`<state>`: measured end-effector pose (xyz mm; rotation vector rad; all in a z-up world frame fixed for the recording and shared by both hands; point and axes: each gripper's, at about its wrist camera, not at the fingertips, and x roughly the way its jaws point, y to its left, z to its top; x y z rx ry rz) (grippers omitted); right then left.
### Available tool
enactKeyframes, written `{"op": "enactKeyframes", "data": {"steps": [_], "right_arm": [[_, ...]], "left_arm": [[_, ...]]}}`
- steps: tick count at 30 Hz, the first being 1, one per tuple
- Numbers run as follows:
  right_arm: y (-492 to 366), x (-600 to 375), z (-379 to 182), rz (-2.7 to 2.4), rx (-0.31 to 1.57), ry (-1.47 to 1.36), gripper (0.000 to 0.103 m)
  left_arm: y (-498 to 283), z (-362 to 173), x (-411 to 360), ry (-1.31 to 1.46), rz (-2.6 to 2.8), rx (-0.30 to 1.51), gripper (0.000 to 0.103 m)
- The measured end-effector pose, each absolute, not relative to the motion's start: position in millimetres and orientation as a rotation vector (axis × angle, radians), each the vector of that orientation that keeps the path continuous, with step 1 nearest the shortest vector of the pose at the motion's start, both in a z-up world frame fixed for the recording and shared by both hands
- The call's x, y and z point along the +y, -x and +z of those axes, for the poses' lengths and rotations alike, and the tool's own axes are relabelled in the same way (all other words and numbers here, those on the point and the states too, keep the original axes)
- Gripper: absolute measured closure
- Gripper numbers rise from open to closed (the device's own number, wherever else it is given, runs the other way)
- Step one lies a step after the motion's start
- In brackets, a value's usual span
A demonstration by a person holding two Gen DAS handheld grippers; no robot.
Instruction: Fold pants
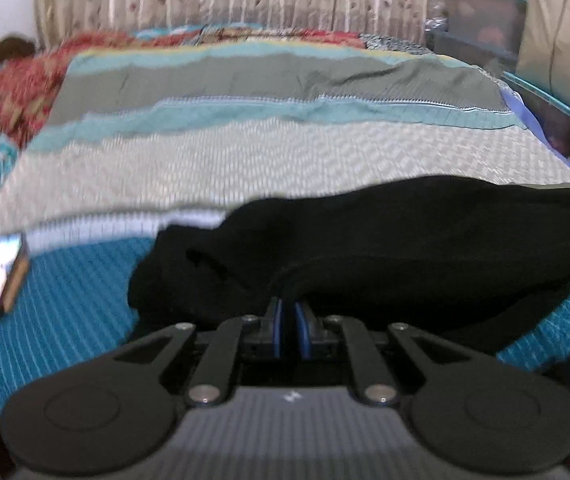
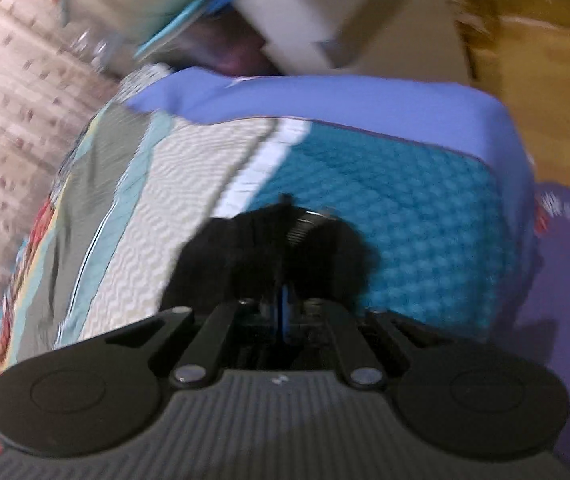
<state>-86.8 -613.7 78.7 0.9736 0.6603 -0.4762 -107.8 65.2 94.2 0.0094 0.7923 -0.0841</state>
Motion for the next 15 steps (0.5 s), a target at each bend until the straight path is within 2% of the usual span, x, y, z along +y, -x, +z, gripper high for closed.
{"op": "enactKeyframes", "data": {"steps": [4, 5, 6, 7, 8, 10, 11, 12, 13, 15], "right_arm": [[83, -601, 77, -0.551, 0.724, -0.843, 0.097], [81, -598, 78, -0.606, 0.735, -0.794, 0.093], [82, -599, 78, -0.65, 0.741, -0.781, 0.071], [84, -602, 77, -0.687, 0.739, -0.798, 0.057], [89, -605, 78, -0.725, 0.721, -0.818, 0.052], [97, -602, 88, -0.759, 0.666, -0.8, 0.052], [96, -595, 96, -0.742, 0.641, -0.759, 0.052], [93, -584, 106, -0.706, 0.621, -0.703, 0.052], [88, -572, 116, -0.649, 0.607, -0.641, 0.052], [70, -538, 136, -0.462, 0.595, -0.524, 0.052]], "left_arm": [[118, 77, 63, -0.011, -0.079, 0.849, 0.09], [123, 77, 64, -0.01, -0.088, 0.852, 0.088], [129, 77, 64, -0.01, -0.098, 0.849, 0.087], [133, 80, 67, -0.009, -0.109, 0.84, 0.087], [138, 83, 71, -0.002, -0.12, 0.831, 0.084], [148, 93, 86, 0.042, -0.132, 0.796, 0.076], [154, 97, 95, 0.083, -0.131, 0.771, 0.069], [158, 102, 109, 0.133, -0.118, 0.748, 0.057], [159, 106, 123, 0.187, -0.093, 0.727, 0.051], [157, 109, 151, 0.304, -0.036, 0.696, 0.047]]}}
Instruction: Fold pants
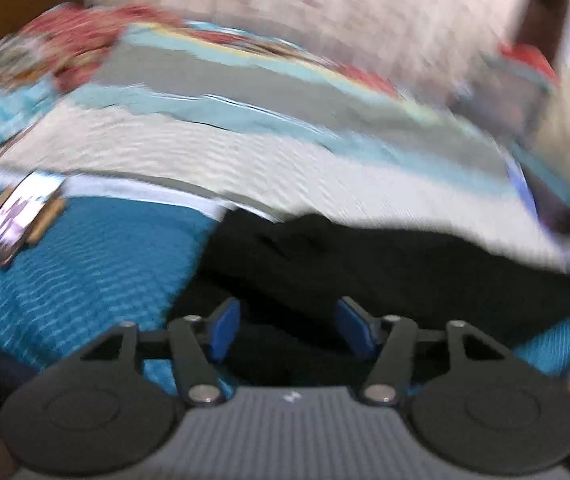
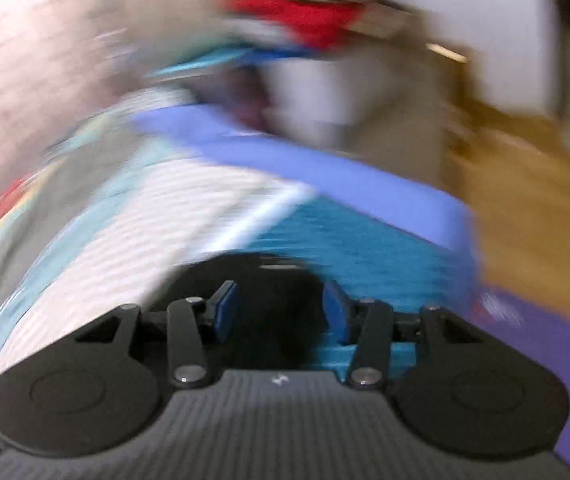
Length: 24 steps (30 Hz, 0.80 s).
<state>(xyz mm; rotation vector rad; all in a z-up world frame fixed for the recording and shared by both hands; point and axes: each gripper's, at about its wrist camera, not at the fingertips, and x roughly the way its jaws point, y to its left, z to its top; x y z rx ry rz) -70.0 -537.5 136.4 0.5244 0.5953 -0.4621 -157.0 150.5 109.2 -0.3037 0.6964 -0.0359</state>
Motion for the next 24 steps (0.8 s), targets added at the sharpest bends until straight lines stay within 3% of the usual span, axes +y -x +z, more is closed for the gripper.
{"op": "enactKeyframes", "data": {"steps": [4, 5, 6, 10, 11, 13, 14, 15, 17, 19, 20, 24], "right_arm": [[21, -437, 163, 0.007, 0.632, -0.335, 0.052], [10, -406, 164, 0.124, 0.658, -0.306, 0.051], [-3, -371, 161, 0.254, 0.694, -0.28, 0.05], [-24, -224, 144, 0.666, 0.795, -0.1, 0.044], [-27, -189, 138, 0.753, 0.811, -0.062, 0.044], [-26, -122, 128, 0.915, 0.833, 0.002, 0.042], [-25, -93, 122, 0.978, 0.841, 0.026, 0.038], [-27, -68, 117, 1.022, 0.853, 0.046, 0.033], [-23, -32, 98, 1.07, 0.885, 0.107, 0.036], [-16, 3, 81, 1.043, 0.916, 0.233, 0.078], [-12, 12, 77, 1.007, 0.921, 0.292, 0.092], [-12, -8, 106, 1.057, 0.885, 0.167, 0.091]], "left_arm": [[129, 99, 201, 0.609, -0.027, 0.697, 0.032], [119, 93, 210, 0.678, -0.055, 0.702, 0.019], [107, 86, 216, 0.736, -0.08, 0.717, 0.014], [62, 58, 218, 0.806, -0.117, 0.815, 0.013], [54, 50, 217, 0.81, -0.106, 0.835, 0.018], [46, 39, 213, 0.824, -0.082, 0.86, 0.054], [45, 36, 213, 0.831, -0.063, 0.864, 0.08], [46, 34, 214, 0.848, -0.06, 0.848, 0.092], [56, 40, 213, 0.849, -0.045, 0.782, 0.093], [72, 56, 212, 0.817, -0.061, 0.711, 0.094], [81, 64, 212, 0.811, -0.081, 0.686, 0.094], [134, 86, 208, 0.763, -0.123, 0.558, 0.094]]}}
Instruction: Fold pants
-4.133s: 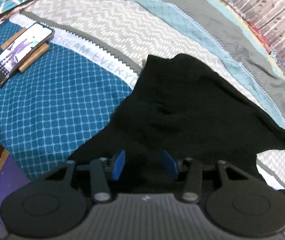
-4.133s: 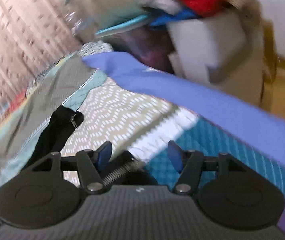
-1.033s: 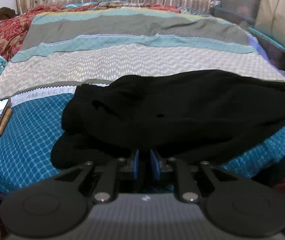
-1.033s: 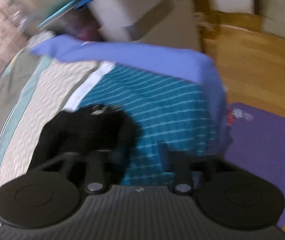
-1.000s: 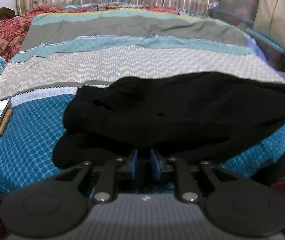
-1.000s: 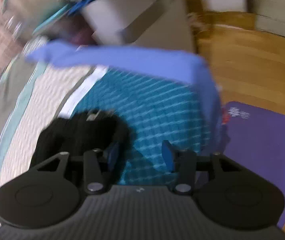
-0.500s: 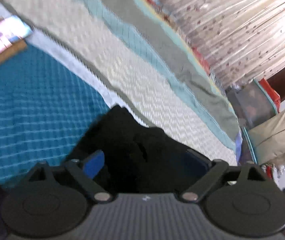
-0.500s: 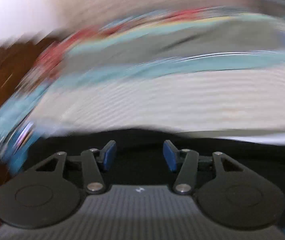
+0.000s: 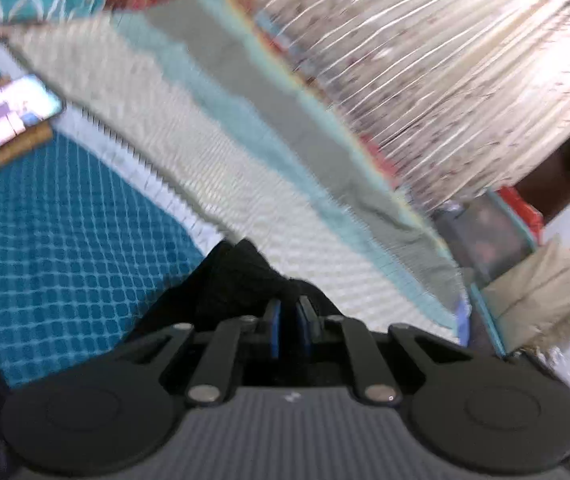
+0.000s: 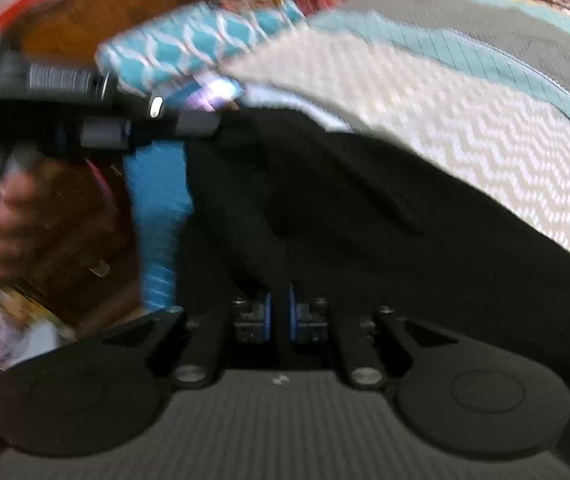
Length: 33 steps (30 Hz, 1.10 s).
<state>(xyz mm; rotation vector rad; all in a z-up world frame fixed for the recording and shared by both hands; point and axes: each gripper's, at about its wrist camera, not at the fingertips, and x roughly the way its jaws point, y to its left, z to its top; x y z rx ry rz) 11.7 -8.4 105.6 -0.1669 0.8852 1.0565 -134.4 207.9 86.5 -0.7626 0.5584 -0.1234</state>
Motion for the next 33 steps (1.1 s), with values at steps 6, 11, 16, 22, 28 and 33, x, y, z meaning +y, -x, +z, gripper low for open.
{"op": "enactKeyframes", "data": {"steps": [6, 11, 16, 22, 28, 33], "right_arm": [[-1, -5, 73, 1.117, 1.019, 0.17, 0.046], [-18, -28, 106, 1.182, 0.952, 0.078, 0.045], [-82, -21, 142, 1.089, 0.847, -0.011, 0.039], [-120, 42, 111, 1.212, 0.932, 0.004, 0.012], [-102, 75, 52, 1.166, 1.129, 0.12, 0.056], [-93, 69, 124, 1.167, 0.869, 0.009, 0.076]], "left_arm": [[160, 37, 207, 0.769, 0.006, 0.756, 0.067], [177, 33, 222, 0.888, 0.047, 0.692, 0.023], [160, 24, 220, 0.962, -0.027, 0.687, 0.011], [139, 3, 203, 0.956, -0.091, 0.702, 0.013], [125, -18, 200, 0.962, -0.131, 0.733, 0.083], [114, 34, 201, 0.789, -0.207, 0.538, 0.084]]}}
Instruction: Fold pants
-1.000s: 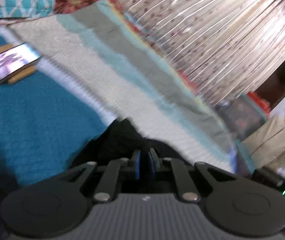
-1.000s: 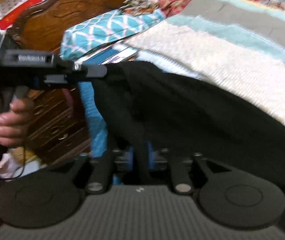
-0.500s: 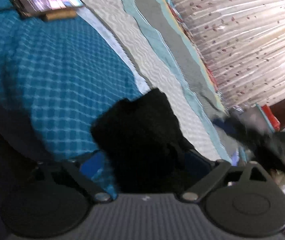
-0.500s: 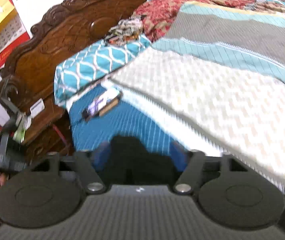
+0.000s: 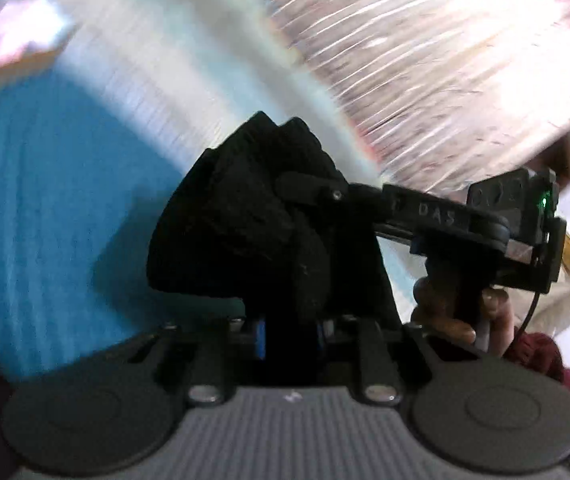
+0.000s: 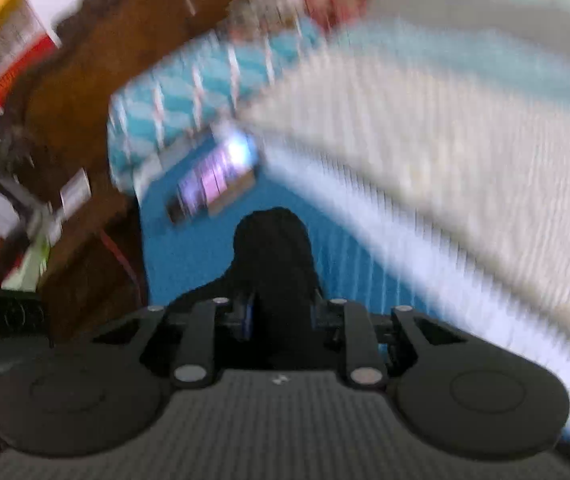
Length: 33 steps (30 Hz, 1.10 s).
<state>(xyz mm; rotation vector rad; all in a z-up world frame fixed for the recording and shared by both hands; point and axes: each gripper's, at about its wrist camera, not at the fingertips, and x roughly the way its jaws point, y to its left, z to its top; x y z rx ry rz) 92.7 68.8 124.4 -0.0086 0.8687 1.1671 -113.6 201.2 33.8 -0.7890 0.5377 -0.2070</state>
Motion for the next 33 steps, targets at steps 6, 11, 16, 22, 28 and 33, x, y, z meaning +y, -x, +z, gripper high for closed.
{"op": "enactKeyframes", "data": {"steps": [6, 11, 16, 22, 28, 33], "right_arm": [[-124, 83, 127, 1.067, 0.693, -0.028, 0.072], [-135, 131, 48, 0.889, 0.855, 0.095, 0.048], [-133, 87, 74, 0.842, 0.752, -0.052, 0.028], [-126, -45, 95, 0.792, 0.778, -0.182, 0.043], [-149, -88, 24, 0.558, 1.033, -0.282, 0.054], [-163, -80, 20, 0.393, 0.96, -0.346, 0.061]], "left_arm": [[73, 32, 220, 0.712, -0.115, 0.506, 0.084], [55, -25, 234, 0.856, -0.03, 0.689, 0.083], [65, -10, 231, 0.859, -0.008, 0.666, 0.07], [99, 5, 244, 0.908, -0.001, 0.598, 0.063], [104, 22, 231, 0.894, -0.01, 0.602, 0.063], [77, 49, 198, 0.767, -0.092, 0.606, 0.06]]}}
